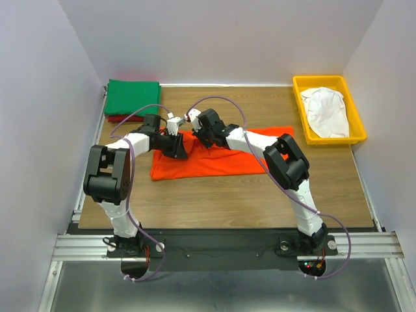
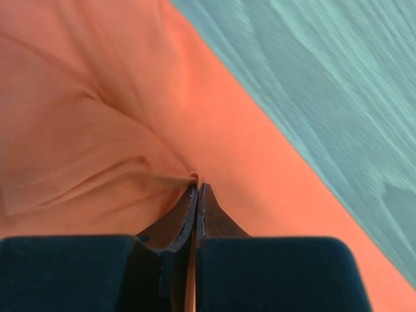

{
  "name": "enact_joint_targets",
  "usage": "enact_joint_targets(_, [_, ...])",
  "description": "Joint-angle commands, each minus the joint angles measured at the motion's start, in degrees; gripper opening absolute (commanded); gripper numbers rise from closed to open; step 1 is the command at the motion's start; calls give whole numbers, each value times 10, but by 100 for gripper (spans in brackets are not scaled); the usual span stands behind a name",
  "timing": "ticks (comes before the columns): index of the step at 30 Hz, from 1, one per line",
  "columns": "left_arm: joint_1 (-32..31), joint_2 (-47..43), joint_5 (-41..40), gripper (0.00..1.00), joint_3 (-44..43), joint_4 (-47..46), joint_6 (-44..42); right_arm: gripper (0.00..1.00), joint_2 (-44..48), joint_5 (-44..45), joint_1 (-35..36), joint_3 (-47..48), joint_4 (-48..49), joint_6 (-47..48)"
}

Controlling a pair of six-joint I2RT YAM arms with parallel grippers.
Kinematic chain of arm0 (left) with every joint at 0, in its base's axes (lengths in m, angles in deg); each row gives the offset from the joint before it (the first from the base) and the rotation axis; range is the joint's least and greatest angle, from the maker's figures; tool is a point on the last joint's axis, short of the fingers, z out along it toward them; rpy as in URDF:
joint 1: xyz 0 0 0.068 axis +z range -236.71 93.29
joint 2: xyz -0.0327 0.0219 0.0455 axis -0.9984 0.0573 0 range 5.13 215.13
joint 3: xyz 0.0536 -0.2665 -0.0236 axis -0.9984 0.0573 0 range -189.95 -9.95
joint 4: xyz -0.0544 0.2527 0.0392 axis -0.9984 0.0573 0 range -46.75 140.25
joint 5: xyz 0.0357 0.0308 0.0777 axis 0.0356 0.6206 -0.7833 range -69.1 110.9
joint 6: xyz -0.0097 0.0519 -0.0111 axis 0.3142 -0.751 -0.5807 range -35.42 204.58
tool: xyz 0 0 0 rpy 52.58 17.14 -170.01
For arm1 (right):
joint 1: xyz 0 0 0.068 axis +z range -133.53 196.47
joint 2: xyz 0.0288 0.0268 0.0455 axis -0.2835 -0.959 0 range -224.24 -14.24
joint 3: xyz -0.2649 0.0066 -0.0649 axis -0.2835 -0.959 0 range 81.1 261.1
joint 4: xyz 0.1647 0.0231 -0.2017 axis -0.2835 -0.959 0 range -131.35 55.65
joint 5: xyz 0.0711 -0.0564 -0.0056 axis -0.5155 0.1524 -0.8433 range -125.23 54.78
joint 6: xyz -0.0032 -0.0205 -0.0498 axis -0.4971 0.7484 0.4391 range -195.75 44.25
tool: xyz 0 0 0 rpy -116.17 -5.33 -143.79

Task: Fold and stack the t-shirts
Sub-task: Fold the tshirt

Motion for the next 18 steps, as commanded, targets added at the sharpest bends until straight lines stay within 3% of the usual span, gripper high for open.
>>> enact_joint_targets(1, [-7, 27, -16, 38, -18, -38, 31, 1, -5, 23, -5, 1, 5, -16])
enact_joint_targets(13, [-7, 52, -16, 40, -57, -108, 80, 2, -9, 18, -7, -2, 2, -31])
enact_joint_targets(16, [-7, 64, -37, 41, -80, -124, 87, 15, -7, 23, -7, -1, 0, -31])
enact_joint_targets(18, [1, 82, -45, 41, -104, -127, 87, 35, -2, 34, -8, -1, 0, -30])
